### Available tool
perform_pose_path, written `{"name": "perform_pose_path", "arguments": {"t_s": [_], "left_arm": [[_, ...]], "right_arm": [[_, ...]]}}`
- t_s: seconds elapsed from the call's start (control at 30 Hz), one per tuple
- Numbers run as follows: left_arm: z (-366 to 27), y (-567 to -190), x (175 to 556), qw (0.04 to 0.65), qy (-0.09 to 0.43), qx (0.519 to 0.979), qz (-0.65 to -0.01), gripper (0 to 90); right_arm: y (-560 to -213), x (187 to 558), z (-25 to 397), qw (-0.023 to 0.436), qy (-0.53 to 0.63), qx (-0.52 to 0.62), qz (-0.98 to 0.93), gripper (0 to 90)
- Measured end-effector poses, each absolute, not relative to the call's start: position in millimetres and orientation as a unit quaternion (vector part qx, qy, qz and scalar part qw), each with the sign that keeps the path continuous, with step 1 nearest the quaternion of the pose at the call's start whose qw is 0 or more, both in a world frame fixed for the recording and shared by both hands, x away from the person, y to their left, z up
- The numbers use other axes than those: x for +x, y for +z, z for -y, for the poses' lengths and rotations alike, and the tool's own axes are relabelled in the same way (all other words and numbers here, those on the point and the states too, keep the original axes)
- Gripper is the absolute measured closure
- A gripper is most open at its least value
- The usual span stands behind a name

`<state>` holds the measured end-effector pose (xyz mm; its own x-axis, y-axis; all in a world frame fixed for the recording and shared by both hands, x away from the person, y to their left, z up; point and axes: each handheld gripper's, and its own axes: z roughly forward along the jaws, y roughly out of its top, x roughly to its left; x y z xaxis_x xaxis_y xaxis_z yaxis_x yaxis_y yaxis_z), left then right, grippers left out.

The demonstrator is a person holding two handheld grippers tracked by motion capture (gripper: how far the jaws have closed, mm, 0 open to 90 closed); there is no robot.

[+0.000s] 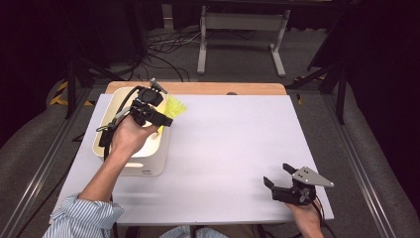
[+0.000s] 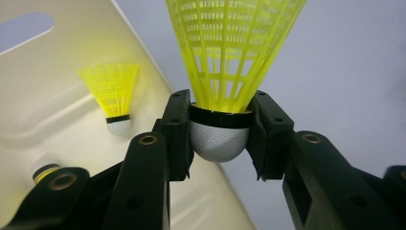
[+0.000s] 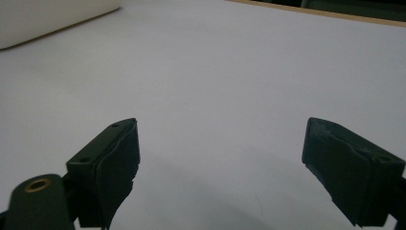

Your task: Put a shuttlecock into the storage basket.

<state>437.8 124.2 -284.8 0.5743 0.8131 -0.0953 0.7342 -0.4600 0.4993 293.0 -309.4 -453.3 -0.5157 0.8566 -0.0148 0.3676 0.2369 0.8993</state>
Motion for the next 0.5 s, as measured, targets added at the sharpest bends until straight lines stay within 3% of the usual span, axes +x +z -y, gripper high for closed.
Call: {"name": "perform_pose_path", "arguments": {"t_s": [0.5], "left_arm": [[-143, -290, 442, 0.253, 0.082, 0.837, -0.479, 64.2]], "right_arm": [[-453, 293, 310, 0.267, 0.459, 0.414, -0.739, 13.4]]}}
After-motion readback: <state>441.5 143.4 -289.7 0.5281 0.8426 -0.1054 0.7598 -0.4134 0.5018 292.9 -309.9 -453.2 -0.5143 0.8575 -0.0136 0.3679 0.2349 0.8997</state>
